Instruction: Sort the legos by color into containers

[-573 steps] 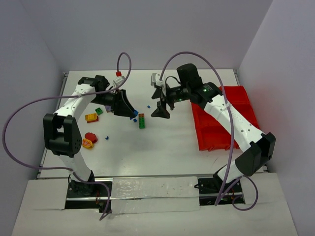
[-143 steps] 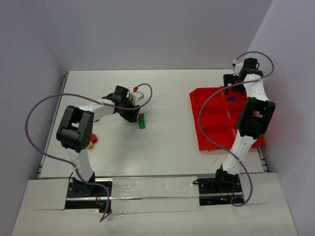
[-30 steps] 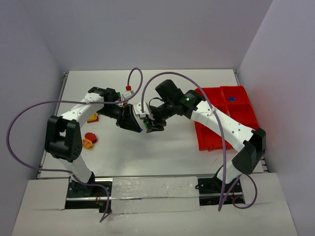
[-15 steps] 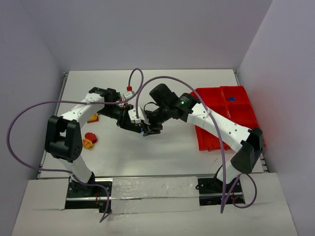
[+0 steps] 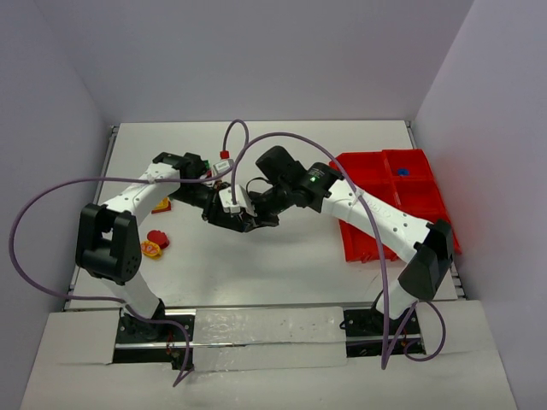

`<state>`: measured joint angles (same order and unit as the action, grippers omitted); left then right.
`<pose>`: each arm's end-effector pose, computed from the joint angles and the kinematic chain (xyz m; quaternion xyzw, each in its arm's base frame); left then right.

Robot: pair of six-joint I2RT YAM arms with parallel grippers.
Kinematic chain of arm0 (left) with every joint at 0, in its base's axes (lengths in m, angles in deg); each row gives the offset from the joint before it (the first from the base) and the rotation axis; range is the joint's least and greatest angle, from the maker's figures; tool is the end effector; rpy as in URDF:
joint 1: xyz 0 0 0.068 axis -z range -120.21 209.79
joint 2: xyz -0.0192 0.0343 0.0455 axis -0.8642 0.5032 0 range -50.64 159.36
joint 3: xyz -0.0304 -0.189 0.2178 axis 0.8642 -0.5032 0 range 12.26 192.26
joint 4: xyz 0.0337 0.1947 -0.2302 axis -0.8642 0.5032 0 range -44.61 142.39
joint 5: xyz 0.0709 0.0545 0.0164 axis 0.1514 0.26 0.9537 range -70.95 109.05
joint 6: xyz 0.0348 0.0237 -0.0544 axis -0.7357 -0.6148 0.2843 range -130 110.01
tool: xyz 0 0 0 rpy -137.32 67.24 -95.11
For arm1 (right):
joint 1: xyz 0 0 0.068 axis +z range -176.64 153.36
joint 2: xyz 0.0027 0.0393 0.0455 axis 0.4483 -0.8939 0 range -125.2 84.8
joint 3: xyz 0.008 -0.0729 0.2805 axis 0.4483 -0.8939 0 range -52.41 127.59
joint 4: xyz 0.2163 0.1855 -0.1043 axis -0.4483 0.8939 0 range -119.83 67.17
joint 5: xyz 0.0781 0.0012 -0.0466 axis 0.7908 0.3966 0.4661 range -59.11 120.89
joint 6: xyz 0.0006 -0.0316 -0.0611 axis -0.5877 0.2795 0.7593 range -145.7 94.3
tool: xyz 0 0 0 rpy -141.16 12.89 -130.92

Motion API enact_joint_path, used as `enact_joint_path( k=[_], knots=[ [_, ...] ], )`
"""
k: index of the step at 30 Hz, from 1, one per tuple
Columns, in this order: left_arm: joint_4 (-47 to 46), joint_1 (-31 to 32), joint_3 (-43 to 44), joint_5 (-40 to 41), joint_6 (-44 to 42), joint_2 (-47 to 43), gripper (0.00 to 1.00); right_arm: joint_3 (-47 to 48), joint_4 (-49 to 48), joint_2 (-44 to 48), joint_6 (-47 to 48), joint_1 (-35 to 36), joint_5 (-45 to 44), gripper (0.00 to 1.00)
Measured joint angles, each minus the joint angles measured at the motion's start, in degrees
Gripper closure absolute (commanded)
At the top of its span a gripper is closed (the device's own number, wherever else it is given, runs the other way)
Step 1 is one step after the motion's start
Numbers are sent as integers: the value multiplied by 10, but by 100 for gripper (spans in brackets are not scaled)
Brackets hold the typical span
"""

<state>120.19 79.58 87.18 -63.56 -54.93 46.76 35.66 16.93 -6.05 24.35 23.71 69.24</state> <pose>0.2978 -0.1658 0.2571 0.3659 0.6557 -0.6533 0.0968 0.2238 0.3242 0.3516 -0.7536 0.4800 0.3091 0.3258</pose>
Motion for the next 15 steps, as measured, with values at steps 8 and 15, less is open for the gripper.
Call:
enact_joint_path(
  k=[8,15],
  knots=[
    [14,-3,5,-6,-27,-1,1,-1,-5,0,-7,0,-18,100],
    [21,-68,54,-8,-37,2,1,-30,-5,12,-11,-18,-42,100]
  ],
)
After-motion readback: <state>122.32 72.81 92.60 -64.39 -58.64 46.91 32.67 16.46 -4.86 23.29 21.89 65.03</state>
